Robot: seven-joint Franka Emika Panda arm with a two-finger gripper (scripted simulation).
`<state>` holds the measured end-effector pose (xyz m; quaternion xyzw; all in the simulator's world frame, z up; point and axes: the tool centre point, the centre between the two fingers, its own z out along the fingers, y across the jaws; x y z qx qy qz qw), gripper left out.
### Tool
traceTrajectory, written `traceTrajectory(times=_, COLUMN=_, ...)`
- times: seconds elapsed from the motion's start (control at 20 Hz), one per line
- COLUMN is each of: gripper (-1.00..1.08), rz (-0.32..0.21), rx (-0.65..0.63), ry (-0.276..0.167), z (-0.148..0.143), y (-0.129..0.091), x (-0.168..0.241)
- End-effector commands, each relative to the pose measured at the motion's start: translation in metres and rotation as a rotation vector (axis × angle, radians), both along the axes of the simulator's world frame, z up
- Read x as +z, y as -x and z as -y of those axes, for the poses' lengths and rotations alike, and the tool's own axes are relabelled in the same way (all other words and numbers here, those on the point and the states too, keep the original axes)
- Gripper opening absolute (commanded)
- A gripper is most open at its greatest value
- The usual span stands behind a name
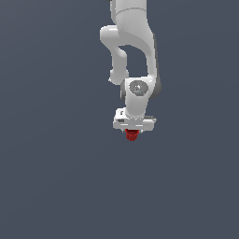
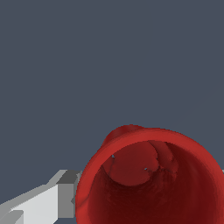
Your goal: Pick up the object and move it to a goal position.
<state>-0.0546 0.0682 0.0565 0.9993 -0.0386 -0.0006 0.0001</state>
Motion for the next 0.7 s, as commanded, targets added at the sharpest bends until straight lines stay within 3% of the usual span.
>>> traceTrajectory(times=0.0, gripper=1.0, rz=0.001, rx=0.0, ry=0.0, z=-0.0003, y=-0.0004, x=-0.0069)
traceTrajectory(times=0.15, gripper=1.0, rz=0.001, rx=-0.001, ry=0.0, z=-0.0001, y=-0.0009, x=-0.0092)
traceTrajectory(times=0.2, gripper=-1.0, rz=0.001, rx=-0.001, ry=0.0, z=-0.0001, y=-0.0009, x=-0.0092)
traceTrajectory(times=0.65, gripper=-1.0, rz=0.001, rx=-0.001, ry=0.0, z=-0.0001, y=-0.0009, x=-0.0092)
